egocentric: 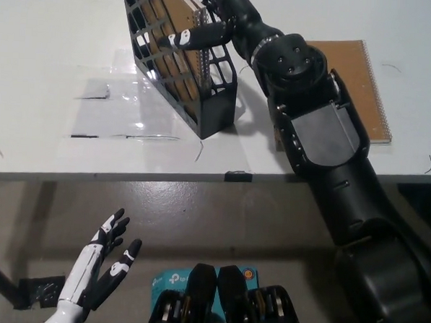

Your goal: Use the right hand to pick up a book from the book holder on the left side and put it on another book on the right side

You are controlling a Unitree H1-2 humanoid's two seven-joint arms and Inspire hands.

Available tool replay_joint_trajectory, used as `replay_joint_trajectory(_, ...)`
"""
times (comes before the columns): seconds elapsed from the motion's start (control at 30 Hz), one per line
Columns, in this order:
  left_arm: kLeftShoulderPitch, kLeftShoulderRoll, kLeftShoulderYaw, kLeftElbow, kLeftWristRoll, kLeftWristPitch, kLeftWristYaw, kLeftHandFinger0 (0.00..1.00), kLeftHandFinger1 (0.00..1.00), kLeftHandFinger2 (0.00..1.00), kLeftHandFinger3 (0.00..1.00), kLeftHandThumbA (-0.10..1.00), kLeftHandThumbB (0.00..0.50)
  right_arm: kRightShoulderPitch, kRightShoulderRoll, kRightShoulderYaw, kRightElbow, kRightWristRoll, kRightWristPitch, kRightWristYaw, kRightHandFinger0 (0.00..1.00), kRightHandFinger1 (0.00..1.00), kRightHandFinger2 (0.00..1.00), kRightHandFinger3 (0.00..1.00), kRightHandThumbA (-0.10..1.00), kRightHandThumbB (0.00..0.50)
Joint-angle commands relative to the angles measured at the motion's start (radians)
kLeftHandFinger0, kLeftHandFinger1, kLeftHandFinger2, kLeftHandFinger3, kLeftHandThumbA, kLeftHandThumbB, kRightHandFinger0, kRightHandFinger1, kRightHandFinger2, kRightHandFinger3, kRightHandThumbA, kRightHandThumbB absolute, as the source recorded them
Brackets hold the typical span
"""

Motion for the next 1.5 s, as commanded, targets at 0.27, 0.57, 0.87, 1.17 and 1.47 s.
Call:
replay_joint_trajectory(0.27,-0.014,0.010,-0.004,-0.005,-0.002,-0.052,-0.005,1.00,1.00,1.00,1.00,0.74,0.001,-0.041,0.005,0.002,-0.025,0.007,-0.006,0.006,1.00,1.00,1.00,1.00,1.00,0.367)
replay_joint_trajectory(0.57,-0.012,0.011,0.001,-0.014,-0.005,-0.046,-0.004,1.00,1.00,1.00,1.00,0.77,0.020,-0.057,0.016,-0.002,0.068,0.006,-0.046,-0.012,1.00,1.00,1.00,1.00,1.00,0.340)
replay_joint_trajectory(0.87,0.009,0.001,-0.005,-0.020,-0.007,-0.038,-0.005,1.00,1.00,1.00,1.00,0.78,0.022,-0.065,0.046,0.009,0.113,-0.063,-0.018,-0.165,0.00,0.26,0.50,0.20,0.22,0.203)
replay_joint_trajectory(1.17,0.005,0.007,-0.006,-0.012,0.002,-0.043,-0.006,1.00,1.00,1.00,1.00,0.76,0.024,-0.052,0.054,-0.018,0.101,-0.040,-0.036,-0.198,0.07,0.44,0.70,0.47,0.39,0.233)
replay_joint_trajectory(1.47,0.003,0.010,-0.012,-0.013,0.017,-0.039,-0.005,1.00,1.00,1.00,1.00,0.76,0.028,-0.041,0.056,-0.029,0.077,-0.033,-0.058,-0.204,0.00,0.31,0.58,0.35,0.34,0.219)
